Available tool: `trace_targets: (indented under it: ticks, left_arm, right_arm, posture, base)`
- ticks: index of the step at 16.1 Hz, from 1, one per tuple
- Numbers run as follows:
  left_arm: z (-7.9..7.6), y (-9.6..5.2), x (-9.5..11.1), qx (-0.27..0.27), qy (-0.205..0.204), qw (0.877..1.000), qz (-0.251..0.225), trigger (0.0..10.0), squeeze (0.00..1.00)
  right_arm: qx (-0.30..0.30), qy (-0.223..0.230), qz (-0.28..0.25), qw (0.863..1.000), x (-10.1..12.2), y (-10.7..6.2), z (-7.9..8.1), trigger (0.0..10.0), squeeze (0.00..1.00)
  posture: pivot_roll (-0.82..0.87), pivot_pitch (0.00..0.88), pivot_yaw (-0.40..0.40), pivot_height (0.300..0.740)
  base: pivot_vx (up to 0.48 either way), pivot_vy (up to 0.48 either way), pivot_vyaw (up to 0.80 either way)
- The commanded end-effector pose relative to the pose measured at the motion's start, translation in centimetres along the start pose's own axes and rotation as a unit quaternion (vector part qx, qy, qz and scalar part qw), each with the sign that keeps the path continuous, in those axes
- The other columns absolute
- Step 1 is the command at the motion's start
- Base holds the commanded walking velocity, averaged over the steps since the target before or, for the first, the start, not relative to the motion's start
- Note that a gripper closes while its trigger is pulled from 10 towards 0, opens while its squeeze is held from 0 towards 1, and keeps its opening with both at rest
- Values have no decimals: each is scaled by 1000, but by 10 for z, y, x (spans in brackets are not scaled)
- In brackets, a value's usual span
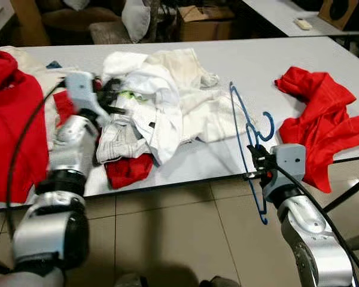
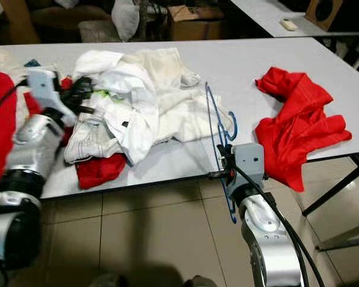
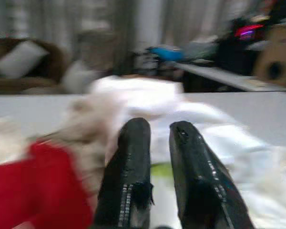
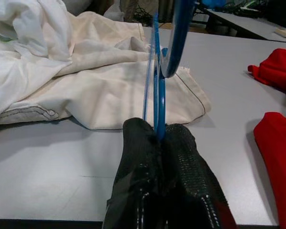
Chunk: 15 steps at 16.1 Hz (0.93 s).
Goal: Hang hanger
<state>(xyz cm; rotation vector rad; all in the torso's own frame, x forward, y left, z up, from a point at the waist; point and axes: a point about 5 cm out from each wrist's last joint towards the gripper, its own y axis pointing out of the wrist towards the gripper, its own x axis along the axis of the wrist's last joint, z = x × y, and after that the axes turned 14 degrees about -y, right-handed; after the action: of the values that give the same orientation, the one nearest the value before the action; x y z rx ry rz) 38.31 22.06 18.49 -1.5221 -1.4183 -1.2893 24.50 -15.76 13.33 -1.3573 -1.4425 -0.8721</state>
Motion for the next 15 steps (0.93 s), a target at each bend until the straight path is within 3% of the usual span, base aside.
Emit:
trace_targets:
  ticks: [1,4,6,8,10,11,12,15]
  left_arm:
    - [3,5,5,27,6,1000,1,10000,1000]
    - [8,9,3,66,53,996,21,10000,1000]
    - [9,10,1,81,60,994,30,10000,1000]
    - [9,14,3,99,12,995,22,10000,1000]
    - [6,16,2,93,-78,993,10,10000,1000]
    - [5,16,1,89,-98,991,12,10000,592]
    - [2,17,-4,77,-128,989,17,10000,0]
    - [-1,16,-11,67,-166,984,19,9765,0]
  right_arm:
    - [3,-4,-7,1000,2,2,0,10000,0]
    - [5,-6,-7,1000,2,1,1,10000,0]
    - [6,-7,-6,1000,2,0,0,10000,0]
    - [4,-9,-4,1000,2,-2,-2,10000,0]
    - [2,-9,-2,1000,2,-3,-3,10000,0]
    - [2,-9,-2,1000,2,-3,-3,10000,0]
    - [3,-9,-2,1000,2,-3,-3,10000,0]
    - [4,-10,0,1000,2,-3,-3,10000,0]
  posture:
    - [-158,22,-17,740]
    - [-163,30,-17,740]
    - [-173,41,-22,740]
    - [-184,54,-21,740]
    - [-187,64,-23,740]
    - [-188,66,-24,740]
    - [-189,69,-25,740]
    - [-192,73,-28,740]
  base:
    - [0,0,0]
    - [0,0,0]
    - [0,0,0]
    - [0,0,0]
    - [0,0,0]
    - [0,0,0]
    - [0,0,0]
    - [0,0,0]
